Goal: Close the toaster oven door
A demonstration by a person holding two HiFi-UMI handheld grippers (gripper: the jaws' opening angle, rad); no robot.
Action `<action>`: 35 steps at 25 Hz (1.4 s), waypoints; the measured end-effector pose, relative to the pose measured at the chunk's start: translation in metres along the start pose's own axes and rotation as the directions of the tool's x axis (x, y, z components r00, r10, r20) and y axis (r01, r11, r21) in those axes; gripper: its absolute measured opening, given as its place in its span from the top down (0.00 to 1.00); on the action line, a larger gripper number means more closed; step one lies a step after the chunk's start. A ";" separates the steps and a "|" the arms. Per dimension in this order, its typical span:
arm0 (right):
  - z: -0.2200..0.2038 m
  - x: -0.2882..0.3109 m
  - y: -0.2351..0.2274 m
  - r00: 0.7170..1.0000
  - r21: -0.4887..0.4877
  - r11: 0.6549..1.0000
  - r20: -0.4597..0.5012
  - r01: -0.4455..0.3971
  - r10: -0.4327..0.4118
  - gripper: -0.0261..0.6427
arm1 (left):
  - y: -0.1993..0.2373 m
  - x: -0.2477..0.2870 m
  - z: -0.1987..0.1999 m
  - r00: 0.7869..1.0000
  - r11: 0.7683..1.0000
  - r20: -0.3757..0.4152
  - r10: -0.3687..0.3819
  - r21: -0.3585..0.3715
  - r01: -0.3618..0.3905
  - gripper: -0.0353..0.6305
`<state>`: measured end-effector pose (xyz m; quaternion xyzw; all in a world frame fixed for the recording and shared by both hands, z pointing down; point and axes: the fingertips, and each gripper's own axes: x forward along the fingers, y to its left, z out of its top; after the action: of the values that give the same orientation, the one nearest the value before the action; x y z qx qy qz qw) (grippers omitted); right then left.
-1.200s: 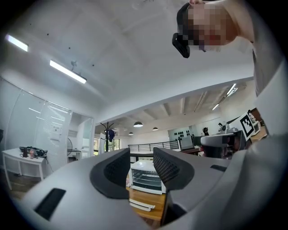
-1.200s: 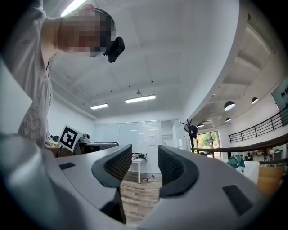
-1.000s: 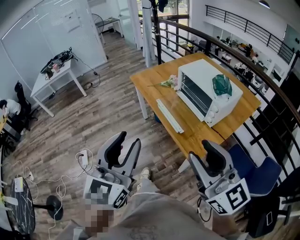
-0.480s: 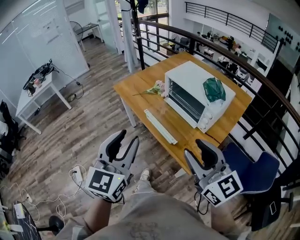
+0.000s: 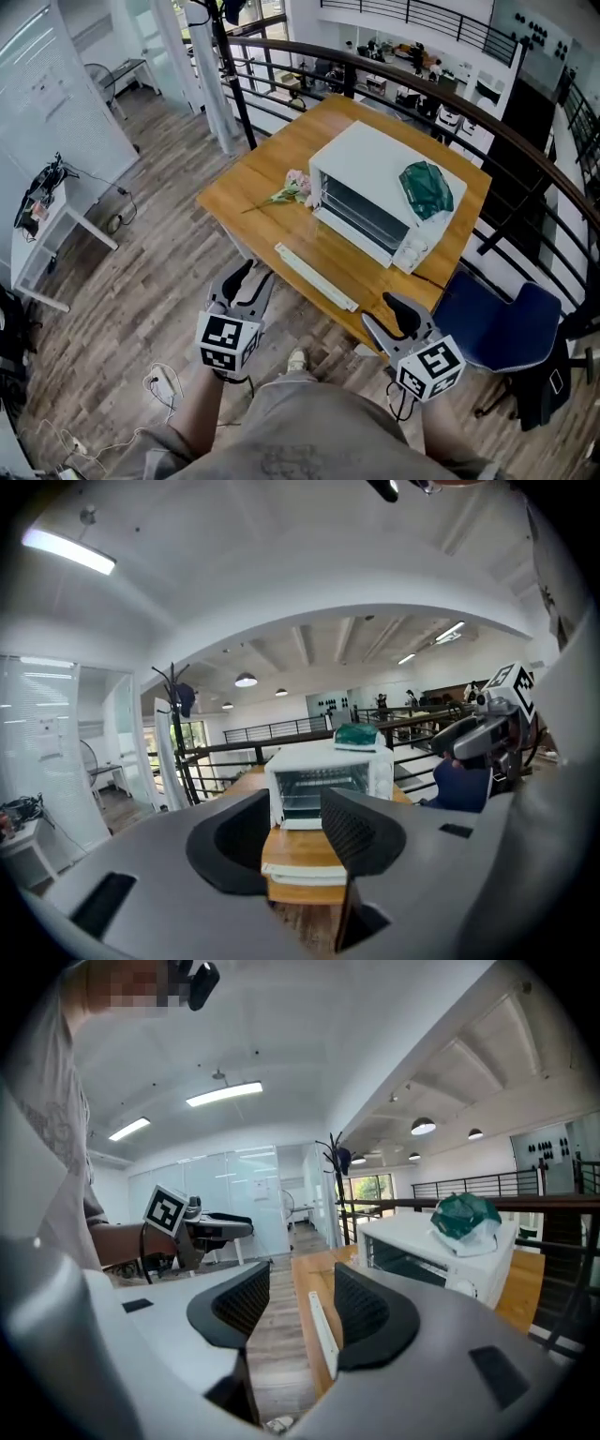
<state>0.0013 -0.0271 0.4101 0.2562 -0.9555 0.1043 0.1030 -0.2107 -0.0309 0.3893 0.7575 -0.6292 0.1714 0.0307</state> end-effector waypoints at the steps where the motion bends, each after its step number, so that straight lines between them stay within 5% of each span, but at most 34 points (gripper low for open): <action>1: -0.012 0.010 -0.004 0.999 0.018 1.000 -0.031 0.016 -0.016 0.64 | 0.007 0.011 -0.013 0.999 1.000 -0.031 -0.021 -0.003 0.021 0.69; 10: -0.131 0.079 -0.054 0.958 0.263 0.936 -0.224 0.234 -0.176 0.61 | 0.049 0.093 -0.106 0.948 0.976 -0.238 -0.213 -0.005 0.218 0.67; 17: -0.201 0.092 -0.074 0.910 0.305 0.887 -0.338 0.347 -0.240 0.60 | 0.062 0.139 -0.167 0.877 0.939 -0.363 -0.315 0.014 0.343 0.65; 25: -0.260 0.097 -0.074 0.864 0.314 0.884 -0.474 0.347 -0.171 0.58 | 0.060 0.173 -0.237 0.796 0.923 -0.499 -0.343 -0.023 0.383 0.63; 29: -0.278 0.108 -0.075 0.858 0.346 0.887 -0.503 0.307 -0.100 0.58 | 0.061 0.189 -0.264 0.771 0.934 -0.545 -0.330 -0.068 0.352 0.63; 35: -0.294 0.128 -0.063 0.854 0.367 0.896 -0.520 0.251 -0.026 0.58 | 0.049 0.196 -0.287 0.708 0.918 -0.612 -0.351 -0.076 0.390 0.63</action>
<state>-0.0327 -0.0663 0.7328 0.3059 -0.8282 0.3632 0.2976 -0.2919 -0.1505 0.7092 0.7712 -0.4142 0.4169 0.2449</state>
